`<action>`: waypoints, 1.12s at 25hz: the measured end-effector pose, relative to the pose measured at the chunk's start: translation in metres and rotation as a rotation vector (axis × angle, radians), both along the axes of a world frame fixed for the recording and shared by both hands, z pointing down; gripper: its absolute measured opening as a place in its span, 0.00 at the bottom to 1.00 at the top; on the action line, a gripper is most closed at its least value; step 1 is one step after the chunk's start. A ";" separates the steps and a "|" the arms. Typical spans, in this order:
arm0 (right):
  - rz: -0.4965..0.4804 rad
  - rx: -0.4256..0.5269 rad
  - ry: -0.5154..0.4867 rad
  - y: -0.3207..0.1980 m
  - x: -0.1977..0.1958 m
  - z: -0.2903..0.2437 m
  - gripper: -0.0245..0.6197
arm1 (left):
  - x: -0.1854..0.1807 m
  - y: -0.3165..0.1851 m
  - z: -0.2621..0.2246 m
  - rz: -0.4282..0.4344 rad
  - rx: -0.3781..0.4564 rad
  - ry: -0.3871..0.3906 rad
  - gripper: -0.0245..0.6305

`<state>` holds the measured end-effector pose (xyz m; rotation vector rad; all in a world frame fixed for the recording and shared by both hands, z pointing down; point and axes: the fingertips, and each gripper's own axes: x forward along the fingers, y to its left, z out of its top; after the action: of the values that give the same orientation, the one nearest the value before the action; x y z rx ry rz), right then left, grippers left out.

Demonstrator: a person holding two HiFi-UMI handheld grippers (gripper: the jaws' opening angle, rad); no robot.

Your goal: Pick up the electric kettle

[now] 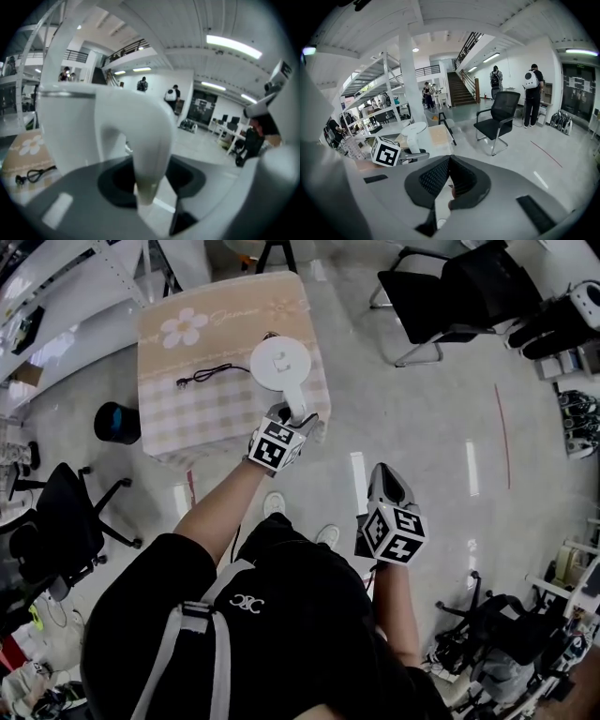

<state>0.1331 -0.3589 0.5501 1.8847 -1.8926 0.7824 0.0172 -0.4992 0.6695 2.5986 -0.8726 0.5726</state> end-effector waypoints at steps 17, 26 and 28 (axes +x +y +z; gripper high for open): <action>0.013 -0.011 0.051 0.008 0.010 -0.002 0.03 | 0.022 0.001 0.014 0.155 0.116 -0.161 0.16; -0.001 0.003 0.067 0.004 0.009 -0.002 0.03 | 0.024 0.001 -0.004 0.240 0.146 -0.179 0.18; -0.006 0.017 0.066 0.001 0.008 -0.006 0.03 | 0.024 0.002 -0.013 0.225 0.147 -0.162 0.19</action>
<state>0.1408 -0.3579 0.5442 1.8901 -1.8699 0.6963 0.0413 -0.4973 0.6566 2.8383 -0.6966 0.8187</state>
